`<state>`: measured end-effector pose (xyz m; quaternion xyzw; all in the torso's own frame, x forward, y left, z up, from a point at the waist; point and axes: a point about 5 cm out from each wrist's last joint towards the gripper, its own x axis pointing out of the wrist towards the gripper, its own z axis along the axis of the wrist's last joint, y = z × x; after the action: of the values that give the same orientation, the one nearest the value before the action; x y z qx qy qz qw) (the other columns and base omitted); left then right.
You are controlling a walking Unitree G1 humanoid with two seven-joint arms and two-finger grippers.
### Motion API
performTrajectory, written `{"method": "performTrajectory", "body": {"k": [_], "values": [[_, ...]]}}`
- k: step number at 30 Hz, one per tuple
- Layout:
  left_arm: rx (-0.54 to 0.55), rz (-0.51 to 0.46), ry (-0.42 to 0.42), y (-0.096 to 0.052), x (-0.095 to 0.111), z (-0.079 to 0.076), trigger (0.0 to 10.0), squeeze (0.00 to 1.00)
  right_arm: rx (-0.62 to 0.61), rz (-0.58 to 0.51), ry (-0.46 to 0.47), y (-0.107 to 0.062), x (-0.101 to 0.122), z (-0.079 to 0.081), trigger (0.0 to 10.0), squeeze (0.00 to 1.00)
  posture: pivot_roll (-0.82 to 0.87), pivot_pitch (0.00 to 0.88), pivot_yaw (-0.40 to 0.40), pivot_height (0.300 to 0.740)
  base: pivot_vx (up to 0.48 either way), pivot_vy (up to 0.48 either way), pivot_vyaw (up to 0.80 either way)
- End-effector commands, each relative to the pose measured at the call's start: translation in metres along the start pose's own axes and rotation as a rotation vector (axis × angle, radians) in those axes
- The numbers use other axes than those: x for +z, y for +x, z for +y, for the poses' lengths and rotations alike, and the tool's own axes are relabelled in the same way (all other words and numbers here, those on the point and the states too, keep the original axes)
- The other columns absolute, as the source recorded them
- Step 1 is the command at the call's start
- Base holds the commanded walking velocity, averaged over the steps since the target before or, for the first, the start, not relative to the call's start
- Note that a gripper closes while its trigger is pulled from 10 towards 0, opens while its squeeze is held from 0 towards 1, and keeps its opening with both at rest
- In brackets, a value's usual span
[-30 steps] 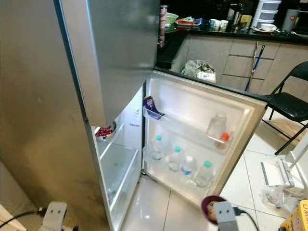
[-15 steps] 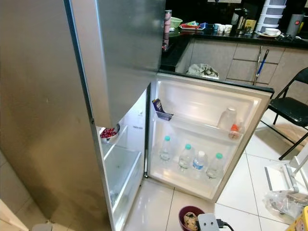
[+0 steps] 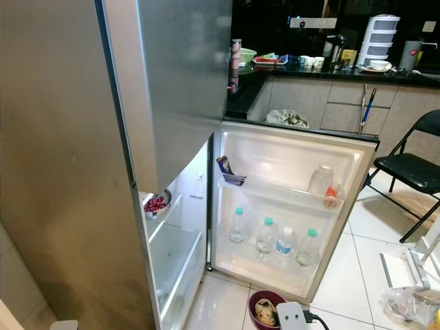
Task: Restocking fridge
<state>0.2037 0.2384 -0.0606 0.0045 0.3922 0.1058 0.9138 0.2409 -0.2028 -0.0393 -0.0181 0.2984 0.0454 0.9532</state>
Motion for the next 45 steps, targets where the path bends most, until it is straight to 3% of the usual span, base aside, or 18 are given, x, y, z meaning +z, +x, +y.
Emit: {"method": "performTrajectory", "body": {"k": [1, 13, 16, 19, 21, 23, 27, 33, 41, 43, 45], "values": [[-0.003, 0.011, 0.025, 0.0, -0.002, 0.002, 10.0, 0.0, 0.005, -0.013, 0.0, 0.002, 0.005, 0.002, 10.0, 0.0, -0.02, 0.0, 0.001, 0.734, 0.0, 0.0, 0.0], [-0.068, 0.028, 0.139, 0.0, -0.006, -0.007, 10.0, 0.0, 0.023, 0.023, -0.044, 0.003, 0.005, 0.002, 10.0, 0.0, -0.02, 0.0, -0.022, 0.734, 0.0, 0.0, 0.0], [-0.111, -0.022, 0.183, 0.005, 0.016, -0.018, 10.0, 0.0, 0.018, -0.014, -0.039, 0.01, 0.026, -0.003, 10.0, 0.0, -0.03, 0.0, -0.019, 0.734, 0.0, 0.0, 0.0], [-0.115, -0.074, 0.185, 0.007, 0.033, -0.019, 10.0, 0.0, -0.001, -0.057, -0.008, 0.013, 0.041, -0.007, 10.0, 0.0, -0.03, 0.0, -0.017, 0.734, 0.0, 0.0, 0.0], [-0.114, -0.201, 0.16, 0.01, 0.076, -0.015, 10.0, 0.0, -0.034, -0.146, 0.065, 0.018, 0.069, -0.014, 10.0, 0.0, -0.03, 0.0, -0.009, 0.734, 0.0, 0.0, 0.0], [-0.101, -0.244, 0.162, 0.01, 0.092, -0.008, 10.0, 0.0, -0.05, -0.177, 0.106, 0.019, 0.076, -0.016, 10.0, 0.0, -0.03, 0.006, 0.001, 0.734, 0.0, 0.0, 0.0], [-0.059, -0.131, 0.166, 0.008, 0.055, 0.006, 10.0, 0.0, -0.046, -0.084, 0.103, 0.013, 0.039, -0.008, 10.0, 0.0, -0.04, 0.022, 0.012, 0.734, 0.0, 0.0, 0.0], [-0.037, 0.005, 0.17, -0.001, 0.002, 0.014, 10.0, 0.0, -0.025, 0.051, 0.075, -0.003, -0.013, 0.001, 10.0, 0.0, -0.04, 0.044, 0.016, 0.734, 0.0, 0.0, 0.0], [-0.044, -0.061, 0.168, 0.005, 0.031, 0.01, 10.0, 0.0, -0.038, 0.002, 0.067, 0.005, 0.011, -0.008, 10.0, 0.0, -0.04, 0.05, 0.011, 0.734, 0.0, 0.0, 0.0], [-0.038, -0.148, 0.152, 0.008, 0.06, 0.007, 10.0, 0.0, -0.054, -0.077, 0.067, 0.011, 0.041, -0.016, 10.0, 0.0, -0.04, 0.051, 0.012, 0.734, 0.0, 0.0, 0.0], [-0.035, -0.185, 0.14, 0.009, 0.071, 0.006, 10.0, 0.0, -0.062, -0.108, 0.069, 0.013, 0.053, -0.02, 10.0, 0.0, -0.04, 0.052, 0.013, 0.734, 0.0, 0.0, 0.0]]}}
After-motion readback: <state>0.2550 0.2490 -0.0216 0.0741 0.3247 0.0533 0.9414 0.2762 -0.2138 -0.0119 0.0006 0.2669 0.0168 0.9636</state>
